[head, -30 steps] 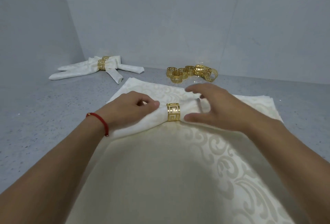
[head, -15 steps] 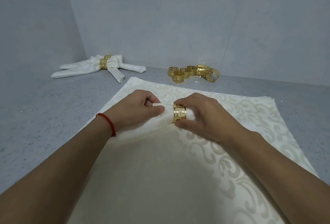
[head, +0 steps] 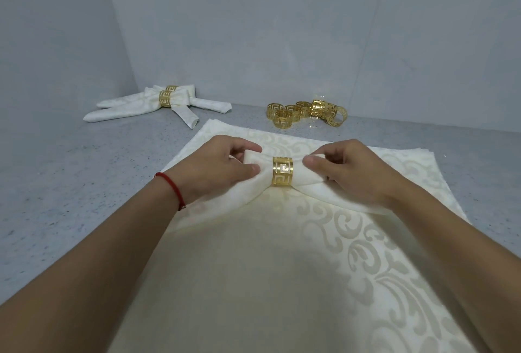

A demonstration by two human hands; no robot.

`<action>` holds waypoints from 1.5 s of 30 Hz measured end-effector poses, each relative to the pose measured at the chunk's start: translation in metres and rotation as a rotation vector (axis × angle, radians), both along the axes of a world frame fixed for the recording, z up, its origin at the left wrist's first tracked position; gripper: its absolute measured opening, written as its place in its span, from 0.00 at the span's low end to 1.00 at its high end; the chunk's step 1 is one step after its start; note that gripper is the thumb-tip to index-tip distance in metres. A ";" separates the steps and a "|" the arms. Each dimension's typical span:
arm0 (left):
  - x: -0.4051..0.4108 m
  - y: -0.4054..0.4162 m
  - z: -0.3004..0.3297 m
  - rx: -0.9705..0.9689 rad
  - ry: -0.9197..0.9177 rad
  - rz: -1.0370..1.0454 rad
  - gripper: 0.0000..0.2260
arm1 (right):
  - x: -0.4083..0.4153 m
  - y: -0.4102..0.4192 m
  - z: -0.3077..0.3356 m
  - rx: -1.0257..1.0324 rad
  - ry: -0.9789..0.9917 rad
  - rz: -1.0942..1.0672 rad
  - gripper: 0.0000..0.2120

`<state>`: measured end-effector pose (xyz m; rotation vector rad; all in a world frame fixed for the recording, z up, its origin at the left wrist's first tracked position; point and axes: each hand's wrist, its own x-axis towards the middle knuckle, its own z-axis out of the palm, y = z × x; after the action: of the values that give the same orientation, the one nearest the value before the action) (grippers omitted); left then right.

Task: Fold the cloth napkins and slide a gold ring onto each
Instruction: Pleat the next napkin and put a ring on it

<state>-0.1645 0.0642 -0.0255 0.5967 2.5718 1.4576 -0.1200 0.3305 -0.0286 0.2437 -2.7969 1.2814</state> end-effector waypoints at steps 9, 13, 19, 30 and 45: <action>-0.004 -0.009 0.026 0.275 -0.341 -0.128 0.11 | -0.004 -0.020 0.034 0.128 0.103 -0.052 0.19; 0.006 -0.003 0.054 0.088 -0.341 -0.181 0.08 | -0.001 -0.038 0.052 -0.005 0.039 0.065 0.24; 0.012 -0.033 0.074 -0.222 -0.240 -0.268 0.26 | 0.016 -0.080 0.055 -0.191 -0.074 0.108 0.21; 0.033 -0.123 0.064 -0.109 -0.226 -0.196 0.35 | 0.038 -0.130 0.038 -0.243 -0.231 0.212 0.07; 0.046 -0.145 0.058 -0.108 -0.251 -0.089 0.29 | 0.041 -0.199 0.038 0.350 0.498 0.274 0.28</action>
<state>-0.1186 -0.0812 0.0329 0.4740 2.3800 1.2678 -0.0791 0.1318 0.0091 0.8565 -2.5732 0.6251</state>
